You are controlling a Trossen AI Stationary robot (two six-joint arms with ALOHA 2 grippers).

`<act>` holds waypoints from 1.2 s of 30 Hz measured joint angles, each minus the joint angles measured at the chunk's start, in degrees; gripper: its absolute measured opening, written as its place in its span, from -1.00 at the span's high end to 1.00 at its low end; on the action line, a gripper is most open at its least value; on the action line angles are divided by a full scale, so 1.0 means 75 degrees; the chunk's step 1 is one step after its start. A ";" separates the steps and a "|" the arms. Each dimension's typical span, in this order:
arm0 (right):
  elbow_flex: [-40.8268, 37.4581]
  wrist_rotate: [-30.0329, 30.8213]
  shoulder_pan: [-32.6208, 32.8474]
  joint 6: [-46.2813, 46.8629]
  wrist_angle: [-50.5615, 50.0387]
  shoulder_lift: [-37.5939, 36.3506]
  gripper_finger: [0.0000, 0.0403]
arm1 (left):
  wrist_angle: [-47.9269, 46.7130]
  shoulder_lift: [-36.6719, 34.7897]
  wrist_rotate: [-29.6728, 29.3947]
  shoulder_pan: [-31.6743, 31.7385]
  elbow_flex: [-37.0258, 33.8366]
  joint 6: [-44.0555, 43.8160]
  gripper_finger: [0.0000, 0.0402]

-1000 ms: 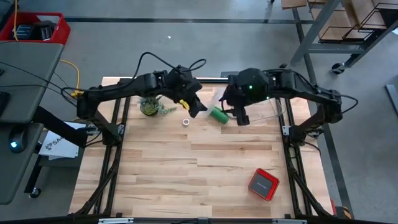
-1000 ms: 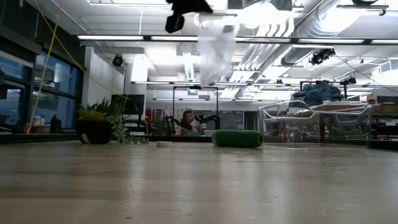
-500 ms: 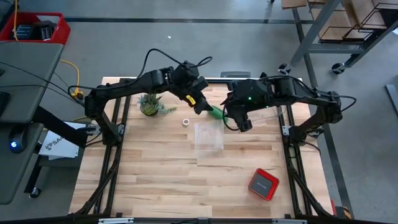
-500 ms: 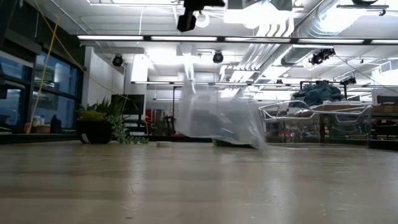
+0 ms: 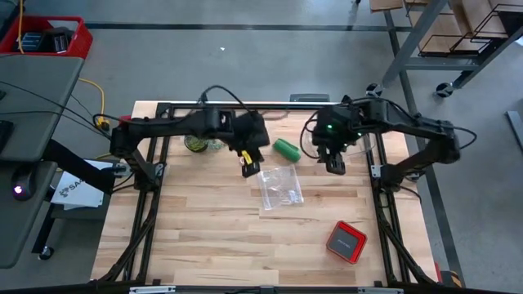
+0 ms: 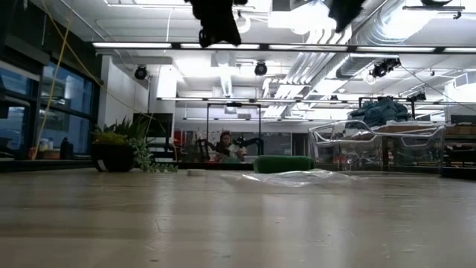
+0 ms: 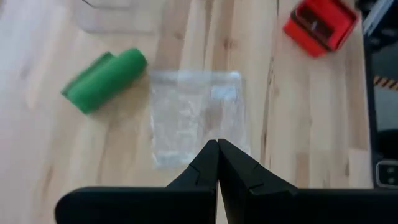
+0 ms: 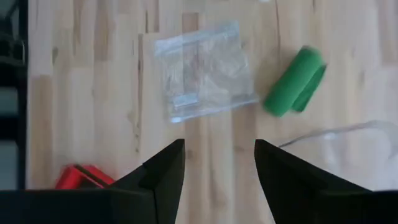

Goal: Roll bandage
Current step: Open the transparent zip bag

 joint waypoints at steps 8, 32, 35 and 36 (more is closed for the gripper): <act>-0.4781 -0.1342 -0.0057 0.4604 0.4062 -0.2312 0.10 | 0.2711 -0.0384 -0.0008 -0.0471 -0.2991 -0.1265 1.00; -0.8486 -0.0335 -0.0274 0.8968 1.1380 0.0372 0.10 | 0.5219 0.0646 -0.1630 -0.1246 -0.5252 -0.3914 1.00; -0.8517 -0.0301 -0.0274 0.9091 1.1241 0.0580 0.10 | 0.5256 0.0912 -0.1393 -0.1250 -0.5250 -0.4247 1.00; -0.8543 -0.0310 -0.0271 0.9117 1.1135 0.0642 0.10 | 0.5314 0.0988 -0.1366 -0.1259 -0.5248 -0.4342 1.00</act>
